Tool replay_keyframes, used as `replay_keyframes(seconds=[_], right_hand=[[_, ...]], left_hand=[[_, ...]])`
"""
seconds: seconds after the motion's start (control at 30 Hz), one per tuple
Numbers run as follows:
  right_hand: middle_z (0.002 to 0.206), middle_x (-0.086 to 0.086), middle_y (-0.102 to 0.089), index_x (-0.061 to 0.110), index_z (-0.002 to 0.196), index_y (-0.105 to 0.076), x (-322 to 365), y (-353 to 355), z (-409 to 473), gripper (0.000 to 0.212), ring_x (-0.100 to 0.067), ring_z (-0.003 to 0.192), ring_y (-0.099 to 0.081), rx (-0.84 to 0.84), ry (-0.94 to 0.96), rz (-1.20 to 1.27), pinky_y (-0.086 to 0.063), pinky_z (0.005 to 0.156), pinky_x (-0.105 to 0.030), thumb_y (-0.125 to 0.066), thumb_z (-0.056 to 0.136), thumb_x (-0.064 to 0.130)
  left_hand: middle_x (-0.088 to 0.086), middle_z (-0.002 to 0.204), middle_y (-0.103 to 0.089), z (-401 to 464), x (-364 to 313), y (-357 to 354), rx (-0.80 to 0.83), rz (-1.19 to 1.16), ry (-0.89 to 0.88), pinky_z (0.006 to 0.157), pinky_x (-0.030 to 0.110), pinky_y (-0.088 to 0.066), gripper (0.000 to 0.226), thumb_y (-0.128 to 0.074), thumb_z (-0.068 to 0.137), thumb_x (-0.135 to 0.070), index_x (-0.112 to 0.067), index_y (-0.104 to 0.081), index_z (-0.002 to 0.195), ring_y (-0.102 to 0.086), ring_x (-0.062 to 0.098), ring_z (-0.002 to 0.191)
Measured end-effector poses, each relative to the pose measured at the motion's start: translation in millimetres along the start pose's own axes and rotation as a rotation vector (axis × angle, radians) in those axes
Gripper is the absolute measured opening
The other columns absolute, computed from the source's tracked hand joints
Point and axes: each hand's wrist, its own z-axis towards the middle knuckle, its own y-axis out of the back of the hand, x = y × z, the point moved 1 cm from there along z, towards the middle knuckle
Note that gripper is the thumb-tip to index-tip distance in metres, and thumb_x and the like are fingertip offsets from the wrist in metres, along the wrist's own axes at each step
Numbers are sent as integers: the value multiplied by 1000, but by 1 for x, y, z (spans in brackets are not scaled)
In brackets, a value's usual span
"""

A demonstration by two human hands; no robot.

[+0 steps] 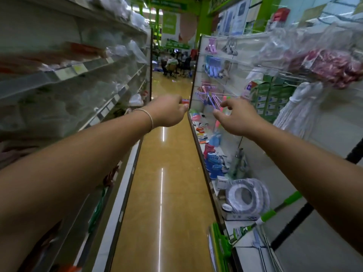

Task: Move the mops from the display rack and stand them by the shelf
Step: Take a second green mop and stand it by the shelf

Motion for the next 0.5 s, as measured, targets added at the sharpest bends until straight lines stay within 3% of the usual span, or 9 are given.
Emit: replay_keyframes(seconds=[0.17, 0.3, 0.5], right_hand=[[141, -12, -56, 8, 137, -54, -26, -25, 69, 55, -28, 129, -52, 12, -102, -18, -42, 101, -35, -54, 96, 46], [138, -12, -59, 10, 136, -57, -49, -22, 117, 55, -29, 125, -55, -59, -206, 6, -44, 100, -38, -55, 95, 48], [136, -11, -60, 10, 131, -59, -101, -25, 147, 52, -28, 125, -56, -100, -329, -9, -44, 101, -38, -55, 94, 46]], left_hand=[[13, 119, -62, 91, 15, -33, 51, -41, -81, 83, 38, -49, 47, -38, 99, -46, -11, -53, 126, -58, 29, 105], [13, 116, -63, 159, 17, -50, 29, 31, -204, 76, 37, -47, 43, -37, 99, -45, -15, -54, 125, -59, 30, 100], [18, 113, -62, 228, -13, -98, 88, 12, -391, 79, 40, -49, 44, -35, 99, -44, -10, -54, 119, -58, 35, 99]])
